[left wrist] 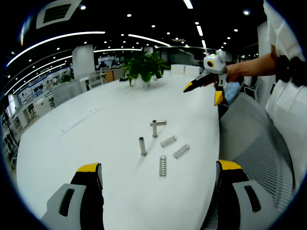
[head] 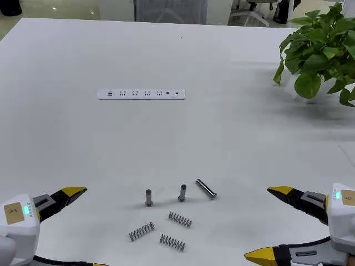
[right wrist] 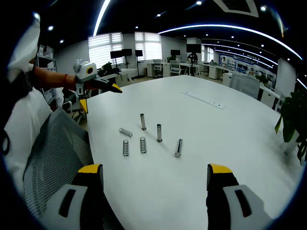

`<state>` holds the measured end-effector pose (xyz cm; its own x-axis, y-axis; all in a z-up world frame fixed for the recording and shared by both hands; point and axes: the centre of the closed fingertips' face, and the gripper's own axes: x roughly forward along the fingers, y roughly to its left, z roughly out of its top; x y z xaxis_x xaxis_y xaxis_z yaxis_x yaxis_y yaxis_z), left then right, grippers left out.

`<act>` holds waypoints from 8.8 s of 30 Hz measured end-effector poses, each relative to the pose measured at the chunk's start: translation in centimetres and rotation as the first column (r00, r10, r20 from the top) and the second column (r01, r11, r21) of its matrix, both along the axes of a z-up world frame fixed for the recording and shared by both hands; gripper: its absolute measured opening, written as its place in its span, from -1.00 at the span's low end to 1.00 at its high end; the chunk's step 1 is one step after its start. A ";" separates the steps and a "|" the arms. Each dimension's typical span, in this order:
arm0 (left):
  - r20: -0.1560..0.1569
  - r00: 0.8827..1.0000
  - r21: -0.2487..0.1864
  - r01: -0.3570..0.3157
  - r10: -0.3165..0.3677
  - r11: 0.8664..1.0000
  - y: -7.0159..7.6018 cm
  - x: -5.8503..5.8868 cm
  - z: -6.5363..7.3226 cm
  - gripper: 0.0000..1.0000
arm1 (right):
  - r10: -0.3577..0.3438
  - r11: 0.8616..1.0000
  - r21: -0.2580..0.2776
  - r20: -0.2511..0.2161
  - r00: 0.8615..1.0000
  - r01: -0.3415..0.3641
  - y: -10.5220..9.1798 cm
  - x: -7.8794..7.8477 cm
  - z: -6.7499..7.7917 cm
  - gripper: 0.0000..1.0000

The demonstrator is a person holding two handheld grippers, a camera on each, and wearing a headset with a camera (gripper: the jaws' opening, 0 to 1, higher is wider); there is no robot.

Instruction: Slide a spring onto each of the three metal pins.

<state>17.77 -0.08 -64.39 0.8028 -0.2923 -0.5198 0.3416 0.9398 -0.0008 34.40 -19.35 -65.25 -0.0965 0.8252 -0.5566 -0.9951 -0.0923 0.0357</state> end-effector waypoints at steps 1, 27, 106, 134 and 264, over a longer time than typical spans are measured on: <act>0.003 1.000 0.000 -0.001 0.001 1.000 0.0 -0.1 0.1 1.00 | 0.001 1.000 0.001 0.001 1.000 -0.001 0.0 -0.1 0.1 0.80; 0.011 1.000 -0.004 0.005 -0.005 1.000 -0.2 0.2 0.2 1.00 | -0.015 1.000 0.000 -0.002 1.000 0.015 -0.3 -0.1 0.7 0.80; 0.027 0.999 -0.116 -0.041 0.044 0.992 -0.1 2.7 -1.2 1.00 | -0.094 0.909 -0.413 -0.057 0.994 0.063 14.2 5.9 -7.5 -0.48; 0.024 0.997 -0.153 -0.063 0.068 0.986 0.0 2.8 -1.9 1.00 | -0.111 0.837 -0.544 -0.057 0.992 0.062 14.3 5.6 -10.3 -0.72; 0.016 1.000 -0.124 -0.009 0.011 0.992 -1.3 2.8 -1.2 0.98 | -0.136 0.935 -0.332 -0.020 0.990 0.122 9.3 5.0 -5.7 -0.81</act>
